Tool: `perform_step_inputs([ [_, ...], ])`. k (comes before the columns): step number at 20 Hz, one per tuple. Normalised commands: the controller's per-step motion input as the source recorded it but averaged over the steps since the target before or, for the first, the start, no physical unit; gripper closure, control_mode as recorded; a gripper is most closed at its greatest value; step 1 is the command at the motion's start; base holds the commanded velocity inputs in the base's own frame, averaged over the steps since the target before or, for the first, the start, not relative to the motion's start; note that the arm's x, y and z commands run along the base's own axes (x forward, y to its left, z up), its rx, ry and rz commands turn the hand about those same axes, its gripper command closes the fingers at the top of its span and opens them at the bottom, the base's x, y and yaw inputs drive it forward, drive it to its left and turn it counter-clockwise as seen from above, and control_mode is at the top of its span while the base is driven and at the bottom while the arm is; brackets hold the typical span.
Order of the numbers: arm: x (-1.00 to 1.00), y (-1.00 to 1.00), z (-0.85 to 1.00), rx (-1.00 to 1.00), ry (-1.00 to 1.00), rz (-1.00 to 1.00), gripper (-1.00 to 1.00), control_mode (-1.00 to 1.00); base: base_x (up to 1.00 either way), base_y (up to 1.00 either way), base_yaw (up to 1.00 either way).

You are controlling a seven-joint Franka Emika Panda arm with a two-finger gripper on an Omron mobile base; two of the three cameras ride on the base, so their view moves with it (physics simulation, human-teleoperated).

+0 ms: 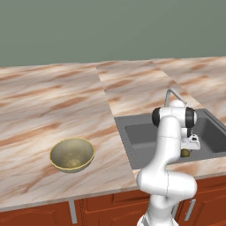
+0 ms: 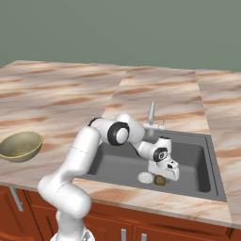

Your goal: Pick the eggplants from the cabinet and place them in one bowl. Pick the potato from the sink and place it in the other bowl.

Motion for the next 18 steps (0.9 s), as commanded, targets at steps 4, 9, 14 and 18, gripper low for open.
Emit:
perform_step_inputs([
  [4, -0.15, -0.08, -0.28, 0.00, 0.17, -0.08, 1.00, -1.00, 0.00, 0.00, 0.00],
  [9, -0.18, -0.13, -0.25, 0.01, 0.14, -0.08, 1.00, -1.00, 0.00, 0.00, 0.00],
  [14, -0.32, -0.14, -0.21, 0.05, 0.10, -0.08, 1.00, -1.00, 0.00, 0.00, 0.00],
  [18, -0.44, -0.14, -0.07, 0.13, 0.00, -0.05, 1.00, -1.00, 0.00, 0.00, 0.00],
])
